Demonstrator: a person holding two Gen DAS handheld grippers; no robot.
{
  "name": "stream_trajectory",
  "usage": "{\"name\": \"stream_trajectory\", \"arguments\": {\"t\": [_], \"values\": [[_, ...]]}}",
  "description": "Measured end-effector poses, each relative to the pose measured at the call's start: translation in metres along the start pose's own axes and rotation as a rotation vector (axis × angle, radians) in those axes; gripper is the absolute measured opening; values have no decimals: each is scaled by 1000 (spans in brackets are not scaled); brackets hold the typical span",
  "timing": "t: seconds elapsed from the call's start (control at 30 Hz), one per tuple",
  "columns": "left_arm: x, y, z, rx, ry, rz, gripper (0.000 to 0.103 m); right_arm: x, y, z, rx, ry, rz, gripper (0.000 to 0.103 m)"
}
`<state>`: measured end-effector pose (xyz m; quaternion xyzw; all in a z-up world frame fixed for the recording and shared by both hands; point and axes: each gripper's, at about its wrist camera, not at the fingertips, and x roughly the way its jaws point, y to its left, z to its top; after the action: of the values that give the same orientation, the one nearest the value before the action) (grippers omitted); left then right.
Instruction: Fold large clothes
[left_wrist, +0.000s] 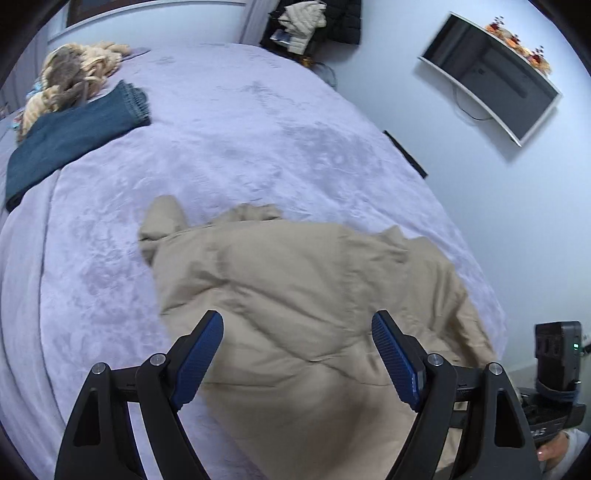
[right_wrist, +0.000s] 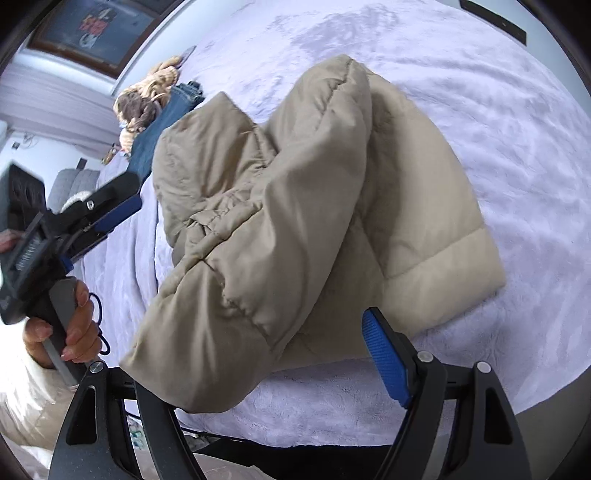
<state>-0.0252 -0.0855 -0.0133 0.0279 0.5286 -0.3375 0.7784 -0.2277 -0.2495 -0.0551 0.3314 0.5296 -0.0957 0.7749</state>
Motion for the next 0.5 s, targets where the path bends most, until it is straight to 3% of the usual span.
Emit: {"name": "stream_trajectory", "arguments": {"t": [0.1, 0.23, 0.4, 0.5], "values": [[19, 42, -6, -117, 30, 16, 83, -5, -8, 4, 20, -8, 35, 82], [45, 71, -13, -213, 63, -29, 83, -10, -17, 14, 46, -20, 141, 83], [61, 62, -10, -190, 58, -28, 83, -9, -41, 40, 199, -5, 341, 86], [68, 53, -7, -168, 57, -19, 83, 10, -46, 61, 215, 40, 315, 86]]}}
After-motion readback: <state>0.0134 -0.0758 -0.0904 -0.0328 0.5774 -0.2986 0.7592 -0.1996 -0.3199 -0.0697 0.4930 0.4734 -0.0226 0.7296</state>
